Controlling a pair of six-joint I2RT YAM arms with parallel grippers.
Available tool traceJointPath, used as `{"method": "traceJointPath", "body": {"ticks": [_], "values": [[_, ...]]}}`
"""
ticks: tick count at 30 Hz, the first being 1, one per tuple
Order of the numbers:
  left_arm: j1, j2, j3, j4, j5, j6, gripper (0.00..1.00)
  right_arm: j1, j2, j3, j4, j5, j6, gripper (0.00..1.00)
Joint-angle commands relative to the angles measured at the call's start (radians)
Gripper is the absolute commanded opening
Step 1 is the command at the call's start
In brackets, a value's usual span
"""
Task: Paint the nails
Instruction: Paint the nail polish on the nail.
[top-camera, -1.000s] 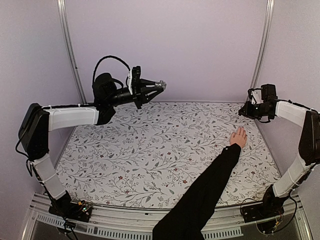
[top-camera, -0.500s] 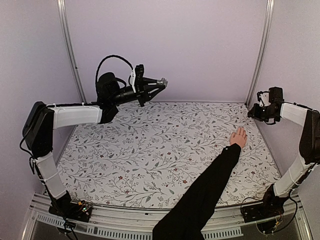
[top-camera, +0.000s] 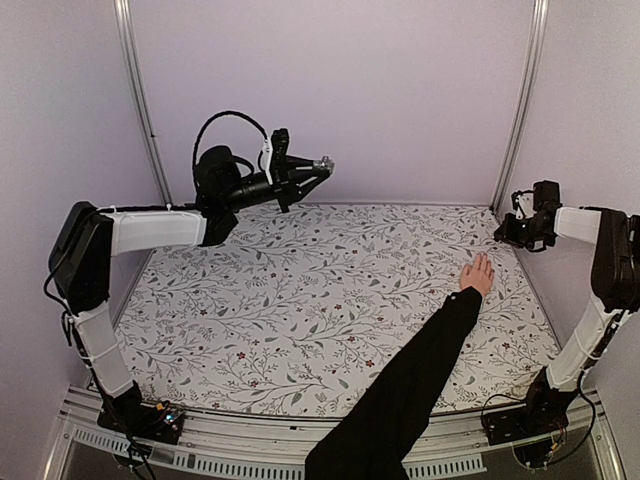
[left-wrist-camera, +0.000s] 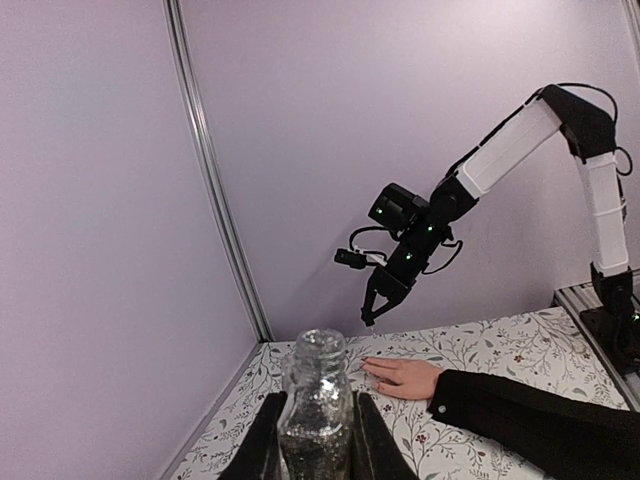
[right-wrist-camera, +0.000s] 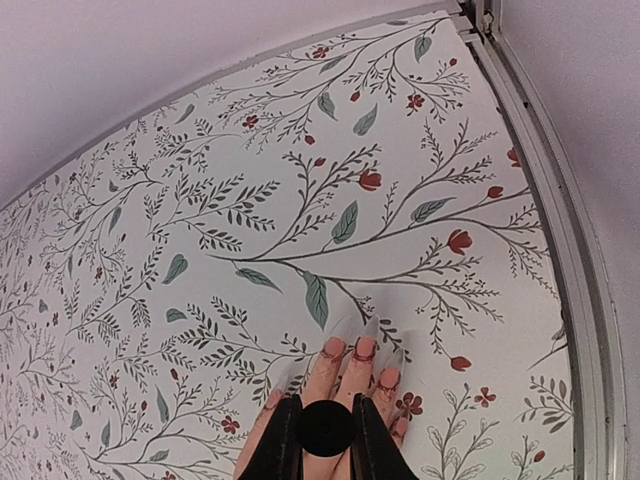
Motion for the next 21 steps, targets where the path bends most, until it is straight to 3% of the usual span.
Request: {"method": "traceJointPath", "body": {"ticks": [1, 14, 21], "values": [[0.015, 0.022, 0.035, 0.014, -0.010, -0.016, 0.00, -0.013, 0.027, 0.048, 0.033, 0.009, -0.015, 0.00], [0.032, 0.034, 0.040, 0.020, -0.015, -0.039, 0.00, -0.013, 0.125, 0.188, 0.013, 0.017, -0.023, 0.00], [0.037, 0.039, 0.041, 0.022, -0.014, -0.042, 0.00, -0.012, 0.132, 0.177, 0.001, -0.003, -0.037, 0.00]]}}
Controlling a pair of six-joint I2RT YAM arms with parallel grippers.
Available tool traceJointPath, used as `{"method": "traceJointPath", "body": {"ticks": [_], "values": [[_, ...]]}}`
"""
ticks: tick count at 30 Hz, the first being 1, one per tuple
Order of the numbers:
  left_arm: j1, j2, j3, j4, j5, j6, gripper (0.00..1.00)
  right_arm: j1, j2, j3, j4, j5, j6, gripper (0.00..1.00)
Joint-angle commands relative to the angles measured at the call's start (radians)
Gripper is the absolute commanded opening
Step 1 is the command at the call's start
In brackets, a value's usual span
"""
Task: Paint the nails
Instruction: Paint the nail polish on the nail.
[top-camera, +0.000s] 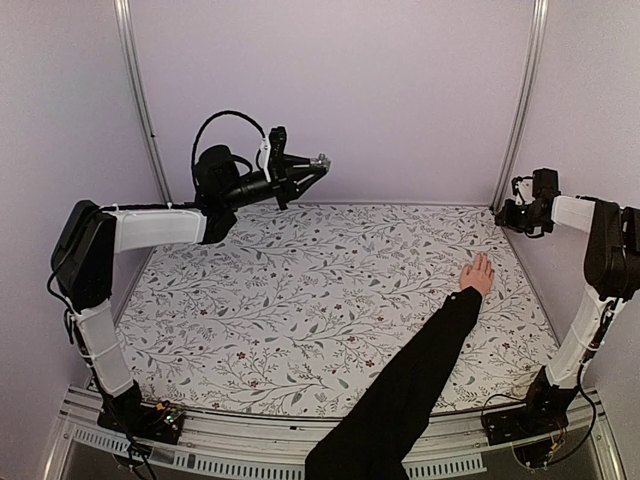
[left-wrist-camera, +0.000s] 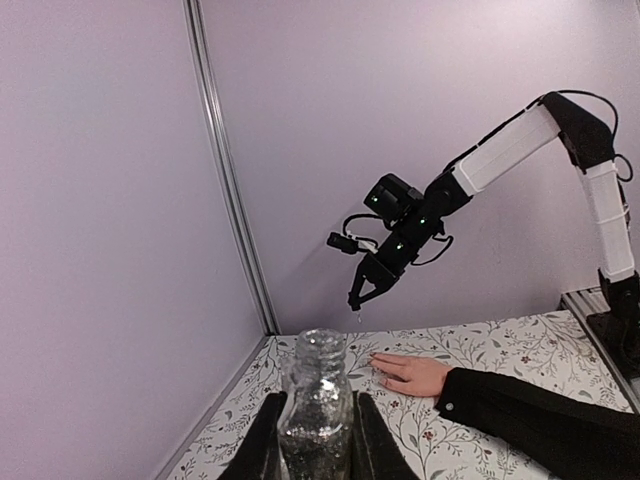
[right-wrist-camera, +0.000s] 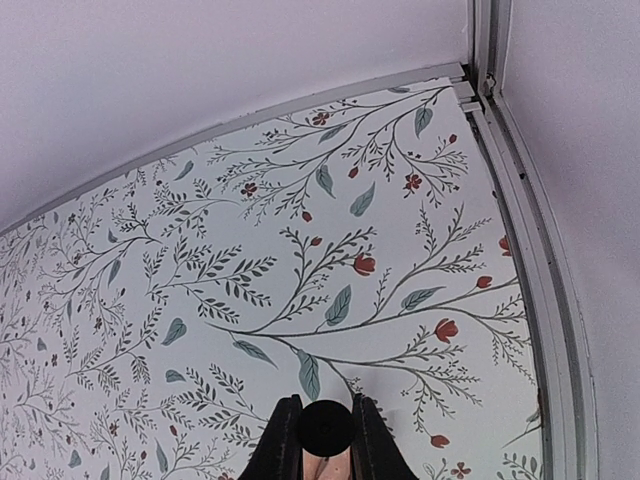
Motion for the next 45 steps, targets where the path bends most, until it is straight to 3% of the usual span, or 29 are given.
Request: {"method": "traceJointPath", "body": {"ticks": [1, 45], "values": [[0.012, 0.020, 0.026, 0.021, -0.006, -0.012, 0.00, -0.006, 0.019, 0.000, -0.010, -0.011, -0.021, 0.00], [0.021, 0.053, 0.043, 0.034, -0.007, -0.039, 0.00, -0.006, 0.050, -0.051, -0.013, -0.028, -0.049, 0.00]]}}
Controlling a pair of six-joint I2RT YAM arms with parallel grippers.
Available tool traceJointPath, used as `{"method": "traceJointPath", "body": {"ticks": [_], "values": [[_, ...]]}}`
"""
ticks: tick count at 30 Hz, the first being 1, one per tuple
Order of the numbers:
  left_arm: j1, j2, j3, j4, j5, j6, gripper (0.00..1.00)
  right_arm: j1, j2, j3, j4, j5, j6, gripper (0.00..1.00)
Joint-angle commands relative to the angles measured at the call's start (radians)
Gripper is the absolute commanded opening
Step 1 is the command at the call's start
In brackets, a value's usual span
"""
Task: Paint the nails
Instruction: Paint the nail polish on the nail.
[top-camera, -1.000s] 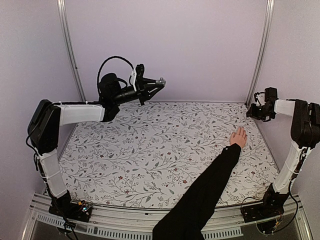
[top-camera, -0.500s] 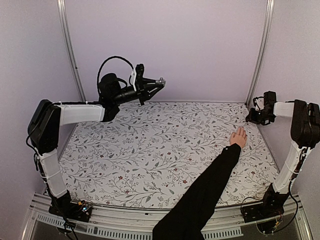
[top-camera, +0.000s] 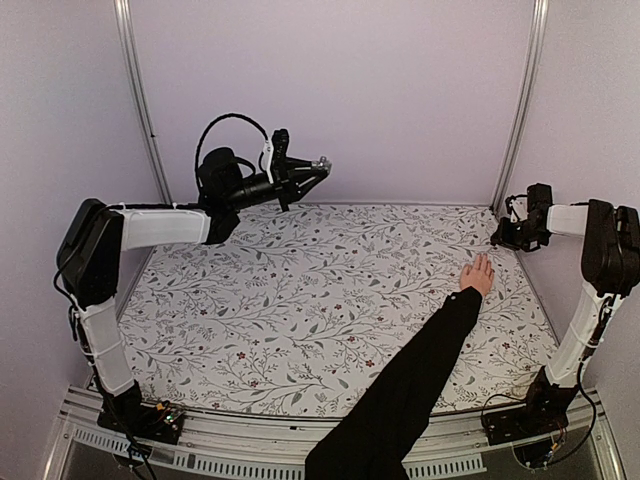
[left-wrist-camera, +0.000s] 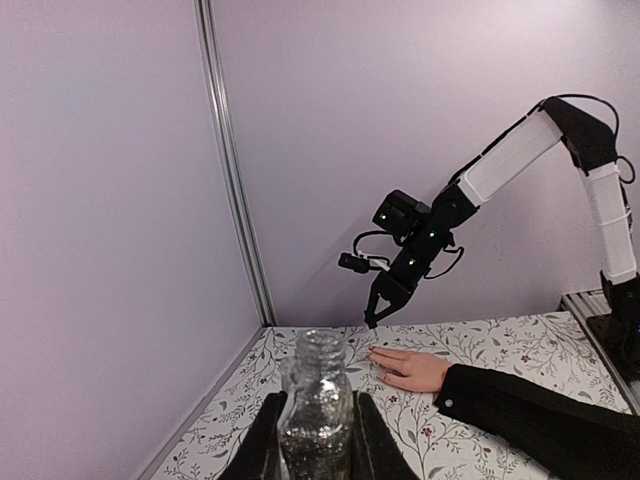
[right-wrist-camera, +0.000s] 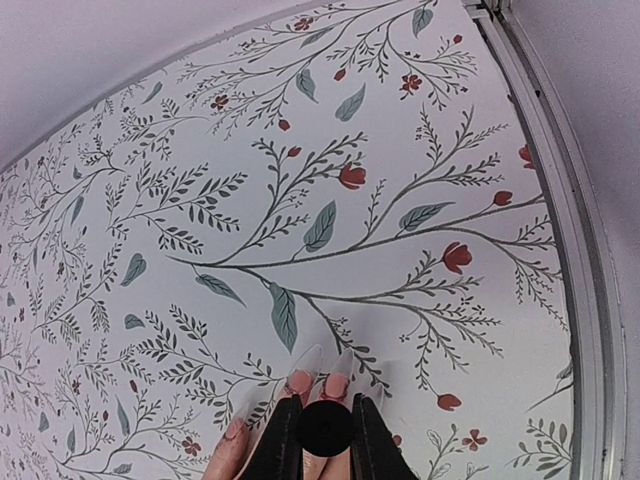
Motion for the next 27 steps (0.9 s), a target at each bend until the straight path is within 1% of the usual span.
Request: {"method": "traceJointPath", "body": {"ticks": [1, 13, 16, 20, 27], "values": [[0.015, 0.015, 0.028, 0.026, -0.005, -0.012, 0.00, -0.006, 0.011, 0.024, 0.017, -0.025, -0.006, 0.00], [0.022, 0.022, 0.032, 0.034, -0.004, -0.022, 0.00, -0.006, 0.028, 0.055, 0.034, -0.027, -0.018, 0.00], [0.025, 0.022, 0.029, 0.038, -0.002, -0.024, 0.00, -0.007, 0.024, 0.061, 0.061, -0.063, -0.033, 0.00], [0.029, 0.018, 0.023, 0.042, -0.001, -0.024, 0.00, -0.006, 0.008, 0.060, 0.078, -0.098, -0.104, 0.00], [0.035, 0.007, 0.007, 0.046, 0.002, -0.025, 0.00, -0.011, -0.008, 0.018, 0.097, -0.145, -0.168, 0.00]]}}
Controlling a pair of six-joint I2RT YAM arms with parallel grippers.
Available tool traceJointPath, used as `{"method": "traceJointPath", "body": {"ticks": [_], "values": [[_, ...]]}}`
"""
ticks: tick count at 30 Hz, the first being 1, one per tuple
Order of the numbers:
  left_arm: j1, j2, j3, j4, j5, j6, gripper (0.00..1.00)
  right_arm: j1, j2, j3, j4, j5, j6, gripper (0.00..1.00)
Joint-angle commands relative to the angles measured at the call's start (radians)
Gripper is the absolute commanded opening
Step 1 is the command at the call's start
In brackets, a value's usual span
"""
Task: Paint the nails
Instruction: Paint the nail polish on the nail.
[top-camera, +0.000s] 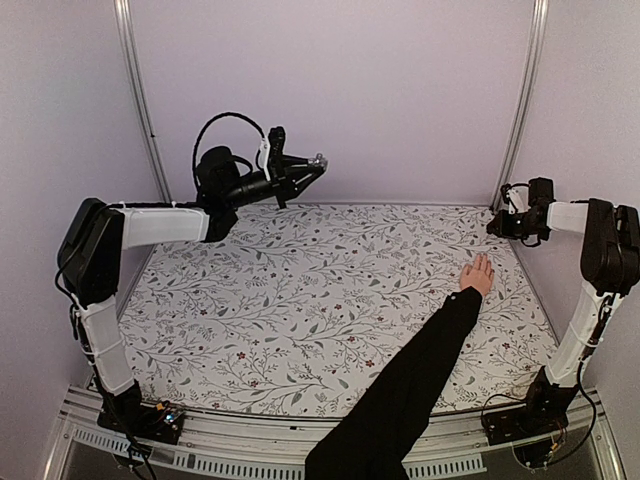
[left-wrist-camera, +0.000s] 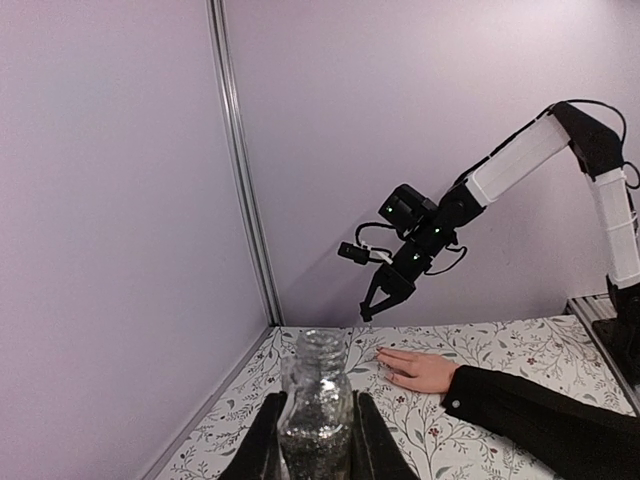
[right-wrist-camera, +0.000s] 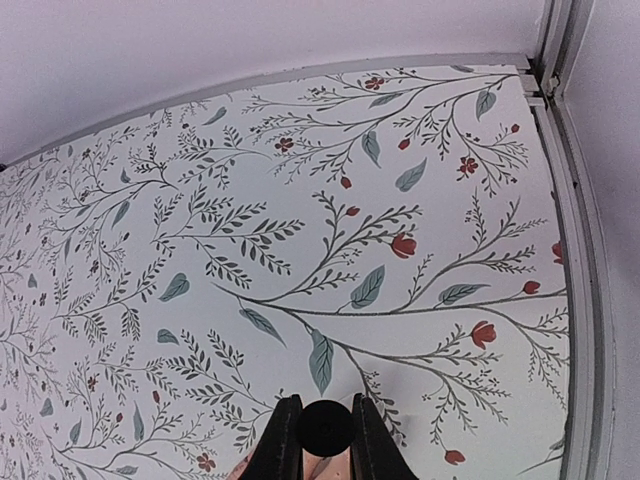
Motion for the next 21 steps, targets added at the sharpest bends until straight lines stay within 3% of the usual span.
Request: {"method": "traceJointPath", "body": {"ticks": [1, 10, 21], "values": [[0.017, -0.003, -0.006, 0.039, 0.003, -0.007, 0.00, -0.015, -0.019, -0.028, 0.042, -0.056, -0.066, 0.00], [0.021, -0.009, 0.001, 0.029, 0.004, -0.007, 0.00, -0.096, -0.024, -0.047, 0.060, -0.125, -0.108, 0.00], [0.021, 0.011, 0.021, 0.036, 0.006, -0.017, 0.00, -0.098, -0.002, -0.053, 0.060, -0.208, -0.114, 0.00]]}}
